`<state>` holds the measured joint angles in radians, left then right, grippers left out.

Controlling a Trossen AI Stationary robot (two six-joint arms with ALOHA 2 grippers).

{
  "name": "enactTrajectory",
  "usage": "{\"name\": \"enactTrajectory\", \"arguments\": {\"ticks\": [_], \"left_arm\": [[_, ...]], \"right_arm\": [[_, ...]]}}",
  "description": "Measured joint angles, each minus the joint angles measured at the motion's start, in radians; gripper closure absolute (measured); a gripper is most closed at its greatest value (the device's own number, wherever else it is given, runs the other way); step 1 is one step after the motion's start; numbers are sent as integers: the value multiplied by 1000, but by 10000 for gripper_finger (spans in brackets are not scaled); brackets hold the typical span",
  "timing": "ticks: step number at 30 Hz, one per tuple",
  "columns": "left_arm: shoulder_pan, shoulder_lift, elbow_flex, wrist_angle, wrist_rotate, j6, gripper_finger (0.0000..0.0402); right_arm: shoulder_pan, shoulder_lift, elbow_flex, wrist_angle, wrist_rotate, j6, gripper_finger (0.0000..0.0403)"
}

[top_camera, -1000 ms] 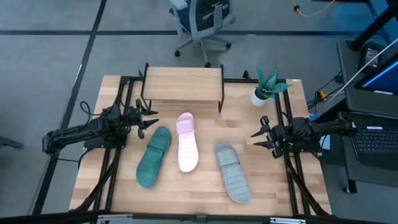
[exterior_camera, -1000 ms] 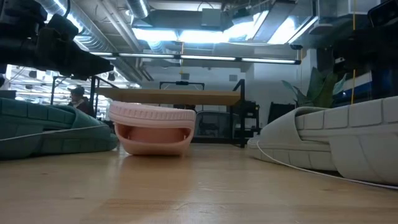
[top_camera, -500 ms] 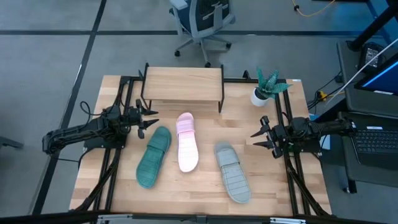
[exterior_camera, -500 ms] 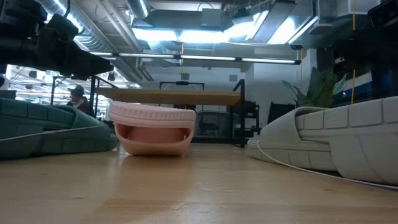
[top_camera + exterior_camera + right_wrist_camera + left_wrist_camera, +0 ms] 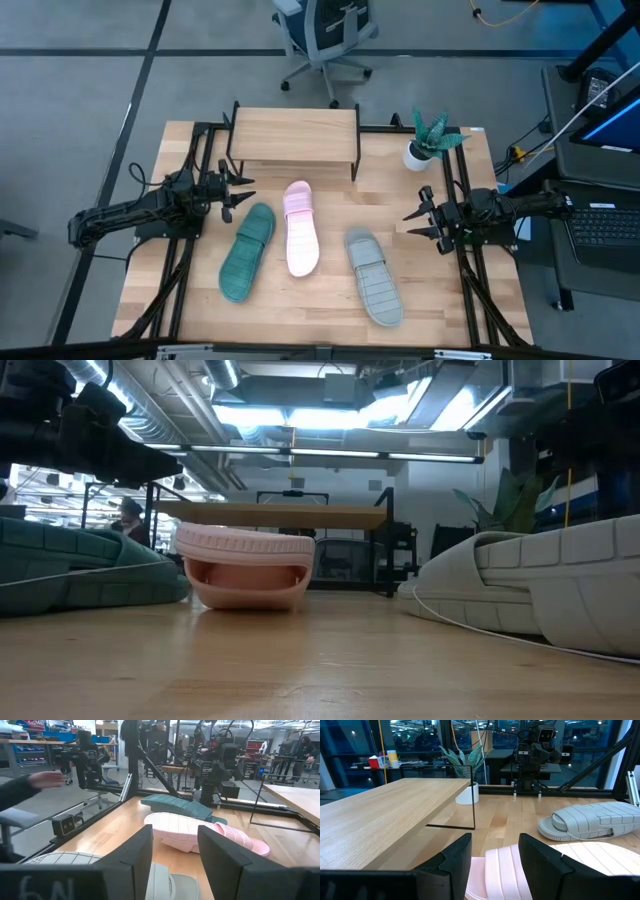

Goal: Pick and place slippers onto the shelf
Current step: Put the pair of gray slippers on the shelf

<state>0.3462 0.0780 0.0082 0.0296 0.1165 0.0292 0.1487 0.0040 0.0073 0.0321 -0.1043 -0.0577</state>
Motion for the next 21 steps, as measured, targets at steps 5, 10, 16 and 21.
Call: {"name": "enactTrajectory", "arguments": {"ticks": [5,10,16,21], "left_arm": [[0,0,0,0,0,0,245],[0,0,0,3,1,0,245],[0,0,0,5,1,0,245],[0,0,0,6,-2,-3,245]], "right_arm": [[0,0,0,15,-1,-48,244],[0,0,0,14,-1,-50,244],[0,0,0,14,-1,-50,244],[0,0,0,26,0,-68,244]]}}
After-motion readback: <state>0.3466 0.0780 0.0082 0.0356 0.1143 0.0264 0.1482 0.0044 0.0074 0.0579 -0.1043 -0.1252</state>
